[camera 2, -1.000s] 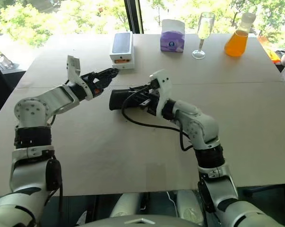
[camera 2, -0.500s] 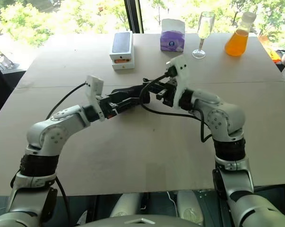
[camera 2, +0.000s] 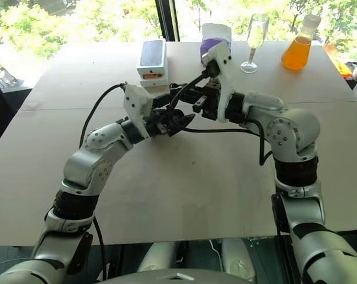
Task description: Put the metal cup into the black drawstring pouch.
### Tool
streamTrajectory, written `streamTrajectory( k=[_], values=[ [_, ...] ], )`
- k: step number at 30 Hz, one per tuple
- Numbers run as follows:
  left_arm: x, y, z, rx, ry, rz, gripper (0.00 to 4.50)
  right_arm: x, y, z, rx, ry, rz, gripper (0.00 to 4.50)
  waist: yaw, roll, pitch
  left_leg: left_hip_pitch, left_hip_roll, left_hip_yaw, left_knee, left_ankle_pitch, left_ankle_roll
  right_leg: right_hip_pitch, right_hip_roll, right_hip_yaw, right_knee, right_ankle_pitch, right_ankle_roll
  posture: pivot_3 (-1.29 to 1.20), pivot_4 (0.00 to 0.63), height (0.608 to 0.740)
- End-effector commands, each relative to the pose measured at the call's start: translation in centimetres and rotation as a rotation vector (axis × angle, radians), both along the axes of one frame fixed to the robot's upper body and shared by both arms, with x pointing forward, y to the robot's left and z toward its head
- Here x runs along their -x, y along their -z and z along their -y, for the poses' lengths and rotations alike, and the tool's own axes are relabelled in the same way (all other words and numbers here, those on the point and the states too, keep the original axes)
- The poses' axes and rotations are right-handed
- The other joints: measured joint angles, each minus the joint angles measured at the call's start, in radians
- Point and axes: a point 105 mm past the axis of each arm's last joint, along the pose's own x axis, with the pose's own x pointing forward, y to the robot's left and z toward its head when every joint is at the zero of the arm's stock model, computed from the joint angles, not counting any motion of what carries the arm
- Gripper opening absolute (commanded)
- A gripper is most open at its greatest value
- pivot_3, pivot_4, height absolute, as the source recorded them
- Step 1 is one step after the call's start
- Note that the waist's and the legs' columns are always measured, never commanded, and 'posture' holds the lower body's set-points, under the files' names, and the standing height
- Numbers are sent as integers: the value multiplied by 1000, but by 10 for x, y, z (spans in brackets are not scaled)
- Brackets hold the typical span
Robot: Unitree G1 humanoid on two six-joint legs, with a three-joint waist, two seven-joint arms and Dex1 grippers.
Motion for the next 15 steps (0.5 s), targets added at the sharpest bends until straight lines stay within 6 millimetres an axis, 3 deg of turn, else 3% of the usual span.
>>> streamTrajectory(
  k=[1, 5, 8, 14, 15],
  values=[
    [-5, -8, -3, -14, -47, 79, 4308, 8, -16, -5, -4, -45, 65, 0, 0, 0, 0, 0, 0, 0, 0, 0, 0, 0, 0, 0, 0, 0, 0, 0, 150, 740],
    [-2, -8, -1, -10, -21, 85, 4308, 8, -16, -5, -2, -45, 65, 0, 1, 0, 0, 0, 0, -1, 0, 0, 0, 0, 0, -1, 0, 0, 0, 0, 150, 740],
    [0, -10, 2, -8, -10, 100, 3540, 8, -14, -5, -1, -42, 63, 0, 0, 0, 0, -1, 0, 0, 1, 0, 0, 0, 0, -1, 0, 0, 0, 0, 150, 740],
    [2, -5, 5, -5, 5, 88, 534, 6, -12, -4, -3, -30, 56, 0, 0, 0, 0, -1, 0, -1, 1, 0, 0, 0, 0, -1, 0, 0, 0, 0, 150, 740],
    [2, -4, 5, -13, -3, 92, 212, 6, -12, -3, -4, -28, 55, 0, 0, 0, 0, -1, 0, -1, 1, 0, 0, 0, 0, -1, 0, 0, 0, 0, 150, 740]
  ],
)
